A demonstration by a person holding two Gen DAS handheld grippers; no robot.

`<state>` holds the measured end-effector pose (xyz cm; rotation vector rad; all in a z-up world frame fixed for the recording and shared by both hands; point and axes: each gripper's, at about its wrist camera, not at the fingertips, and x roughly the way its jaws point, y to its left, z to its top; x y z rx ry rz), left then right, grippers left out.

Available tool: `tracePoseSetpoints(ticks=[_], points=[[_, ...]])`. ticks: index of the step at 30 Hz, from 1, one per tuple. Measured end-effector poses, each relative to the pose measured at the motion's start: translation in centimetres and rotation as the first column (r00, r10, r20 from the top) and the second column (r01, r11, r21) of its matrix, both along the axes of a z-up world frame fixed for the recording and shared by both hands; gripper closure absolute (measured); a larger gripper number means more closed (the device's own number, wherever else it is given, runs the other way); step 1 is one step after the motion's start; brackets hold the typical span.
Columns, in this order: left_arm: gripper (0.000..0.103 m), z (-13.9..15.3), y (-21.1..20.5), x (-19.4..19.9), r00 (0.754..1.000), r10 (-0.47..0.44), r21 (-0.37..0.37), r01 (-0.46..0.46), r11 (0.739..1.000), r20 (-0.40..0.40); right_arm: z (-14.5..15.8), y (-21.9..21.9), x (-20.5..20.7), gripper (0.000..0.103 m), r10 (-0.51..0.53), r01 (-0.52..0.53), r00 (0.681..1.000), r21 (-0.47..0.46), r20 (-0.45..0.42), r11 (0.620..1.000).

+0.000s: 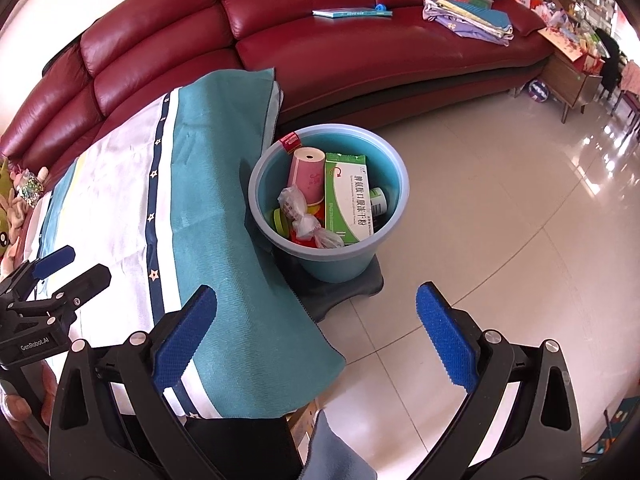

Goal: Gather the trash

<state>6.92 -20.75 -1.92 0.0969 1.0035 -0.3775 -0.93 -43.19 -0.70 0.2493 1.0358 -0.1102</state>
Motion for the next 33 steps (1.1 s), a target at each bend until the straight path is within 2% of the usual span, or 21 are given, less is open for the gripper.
tracePoseSetpoints(ticks=[16,22,33], points=[[0.004,-0.9,0.6,-0.1,0.999,0.038,0.015,-0.038,0.999,-0.014,-1.0,0.5,0.4,0.007,0.008,-0.008,1.000,0.021,-0.020,1.000],[0.004,-1.2,0.9,-0.2,0.999,0.037,-0.006,-0.038,0.999,-0.028,-1.3,0.3,0.5,0.007,0.004,-0.004,1.000,0.024,-0.024,1.000],[0.004,-1.2,0.5,-0.4,0.999,0.048,0.018,-0.048,0.999,-0.014,-1.4,0.0,0.8,0.007,0.004,-0.004,1.000,0.023,-0.029,1.000]])
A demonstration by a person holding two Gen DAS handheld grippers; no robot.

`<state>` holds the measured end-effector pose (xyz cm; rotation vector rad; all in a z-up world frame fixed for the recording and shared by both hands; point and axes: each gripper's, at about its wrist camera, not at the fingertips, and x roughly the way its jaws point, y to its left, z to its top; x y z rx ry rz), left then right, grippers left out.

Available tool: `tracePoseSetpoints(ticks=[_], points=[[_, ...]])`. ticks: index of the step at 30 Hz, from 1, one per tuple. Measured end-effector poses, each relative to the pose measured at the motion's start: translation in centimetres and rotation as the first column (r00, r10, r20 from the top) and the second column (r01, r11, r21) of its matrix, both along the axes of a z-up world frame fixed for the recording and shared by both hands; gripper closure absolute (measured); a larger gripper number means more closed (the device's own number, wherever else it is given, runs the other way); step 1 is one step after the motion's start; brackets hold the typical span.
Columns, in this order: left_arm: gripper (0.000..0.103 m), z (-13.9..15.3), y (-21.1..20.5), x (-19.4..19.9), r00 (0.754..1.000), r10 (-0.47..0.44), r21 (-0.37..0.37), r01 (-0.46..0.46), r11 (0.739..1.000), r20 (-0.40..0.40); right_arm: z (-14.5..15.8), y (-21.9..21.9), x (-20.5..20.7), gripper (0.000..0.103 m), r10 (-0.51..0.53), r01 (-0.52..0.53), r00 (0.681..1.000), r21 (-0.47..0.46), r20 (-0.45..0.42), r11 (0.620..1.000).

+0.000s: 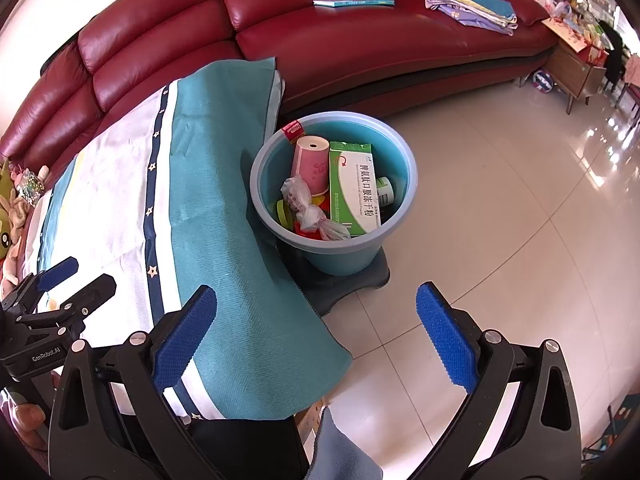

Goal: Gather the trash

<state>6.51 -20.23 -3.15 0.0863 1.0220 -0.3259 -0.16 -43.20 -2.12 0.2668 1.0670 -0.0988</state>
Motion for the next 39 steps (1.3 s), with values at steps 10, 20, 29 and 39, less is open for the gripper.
tracePoseSetpoints(ticks=[10,20,29,39], points=[[0.004,-0.1,0.1,0.1,1.000,0.013,0.019,-0.013,1.000,0.004,-0.3,-0.2,0.2,0.007,-0.003,0.003,1.000,0.005,-0.004,1.000],[0.004,0.0,0.2,0.2,1.000,0.019,0.027,-0.019,0.999,0.005,-0.4,-0.4,0.4,0.007,-0.003,0.003,1.000,0.004,-0.009,1.000],[0.004,-0.1,0.4,0.2,1.000,0.027,0.034,-0.027,0.999,0.004,-0.4,-0.3,0.6,0.007,0.000,0.000,1.000,0.001,-0.012,1.000],[0.004,-0.2,0.6,0.2,1.000,0.030,0.037,-0.030,0.999,0.004,-0.7,-0.1,1.1,0.007,0.008,-0.008,1.000,-0.003,-0.018,1.000]])
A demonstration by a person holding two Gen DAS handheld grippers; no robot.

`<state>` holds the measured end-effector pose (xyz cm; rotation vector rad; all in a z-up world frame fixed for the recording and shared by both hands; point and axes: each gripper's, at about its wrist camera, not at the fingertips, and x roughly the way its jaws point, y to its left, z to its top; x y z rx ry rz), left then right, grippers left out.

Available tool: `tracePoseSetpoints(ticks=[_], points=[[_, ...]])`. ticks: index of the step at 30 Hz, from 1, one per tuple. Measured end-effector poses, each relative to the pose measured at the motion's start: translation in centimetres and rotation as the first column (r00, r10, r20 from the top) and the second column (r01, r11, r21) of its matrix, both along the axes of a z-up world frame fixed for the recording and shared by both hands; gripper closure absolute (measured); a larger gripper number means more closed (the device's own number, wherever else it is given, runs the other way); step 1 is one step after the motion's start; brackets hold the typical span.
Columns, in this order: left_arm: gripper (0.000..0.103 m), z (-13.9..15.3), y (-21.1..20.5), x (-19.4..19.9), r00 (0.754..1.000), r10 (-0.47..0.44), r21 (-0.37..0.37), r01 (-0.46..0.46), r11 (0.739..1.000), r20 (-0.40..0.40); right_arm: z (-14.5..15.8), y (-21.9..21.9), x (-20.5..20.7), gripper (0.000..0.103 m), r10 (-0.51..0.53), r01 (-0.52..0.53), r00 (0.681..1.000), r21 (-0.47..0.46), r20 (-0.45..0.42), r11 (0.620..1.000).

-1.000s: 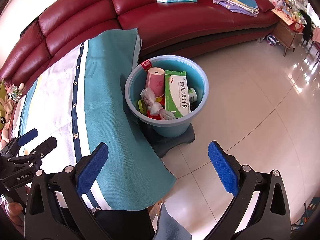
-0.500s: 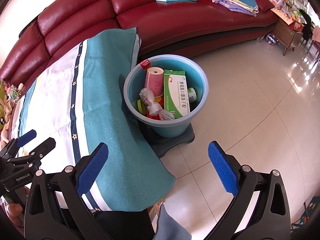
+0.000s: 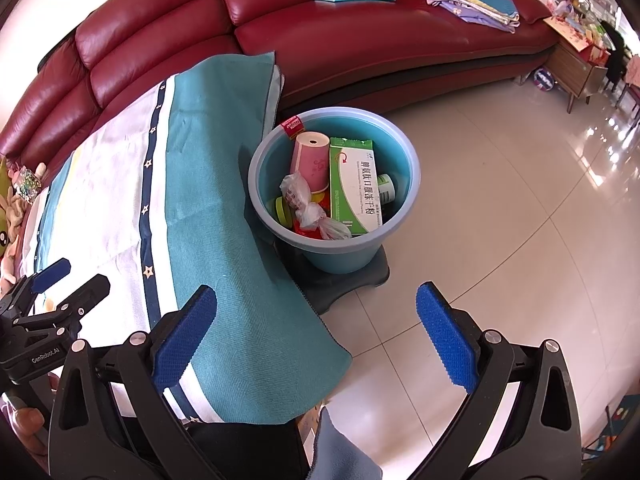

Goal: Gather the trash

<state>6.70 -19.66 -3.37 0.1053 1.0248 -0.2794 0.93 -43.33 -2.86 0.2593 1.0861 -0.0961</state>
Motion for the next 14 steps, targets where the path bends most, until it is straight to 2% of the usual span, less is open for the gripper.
tracePoseSetpoints(ticks=[14], points=[[0.004,-0.78,0.60,0.24,1.000,0.024,0.002,-0.024,1.000,-0.017,-0.14,0.18,0.10,0.007,0.002,-0.002,1.000,-0.014,0.006,1.000]])
